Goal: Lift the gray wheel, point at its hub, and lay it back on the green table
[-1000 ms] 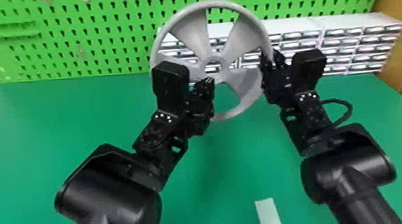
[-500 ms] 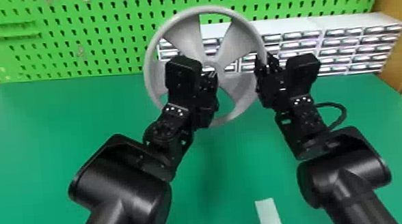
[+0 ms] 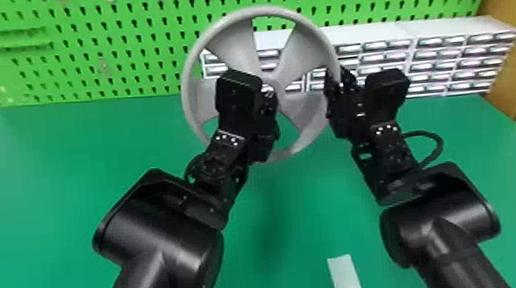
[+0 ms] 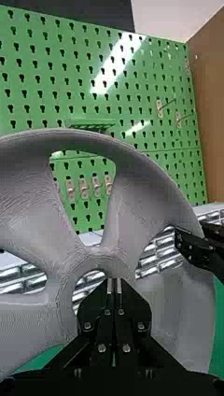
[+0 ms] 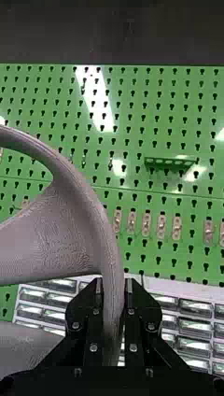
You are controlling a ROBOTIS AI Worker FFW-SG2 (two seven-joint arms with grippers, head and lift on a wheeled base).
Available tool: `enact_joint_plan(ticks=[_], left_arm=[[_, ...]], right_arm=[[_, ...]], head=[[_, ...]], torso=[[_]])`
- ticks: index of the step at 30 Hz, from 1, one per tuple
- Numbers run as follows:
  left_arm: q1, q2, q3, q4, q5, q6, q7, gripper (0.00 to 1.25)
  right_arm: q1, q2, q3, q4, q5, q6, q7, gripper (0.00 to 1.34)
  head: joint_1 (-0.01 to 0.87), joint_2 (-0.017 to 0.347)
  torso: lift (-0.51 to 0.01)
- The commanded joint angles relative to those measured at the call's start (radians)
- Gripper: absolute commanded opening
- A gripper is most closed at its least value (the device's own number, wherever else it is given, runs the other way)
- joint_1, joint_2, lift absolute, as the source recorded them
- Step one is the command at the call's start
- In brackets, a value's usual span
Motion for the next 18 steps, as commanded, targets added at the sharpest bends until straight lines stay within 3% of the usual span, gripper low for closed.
enact_joint_plan(ticks=[1,18], left_arm=[[0.001,-0.002,0.003,0.0,-0.002,0.0,0.0,0.05],[0.004,-0.002,0.006,0.002,-0.013,-0.012,0.001,0.05]], right_arm=[[0.002,0.0,0.003,0.0,0.0,0.0,0.0,0.12],[-0.004,0.0,-0.002,0.0,0.0,-0.008,0.0,0.12]], head=[[0.692,0.048],[0.692,0.048]], torso=[[-0.093],[-0.093]])
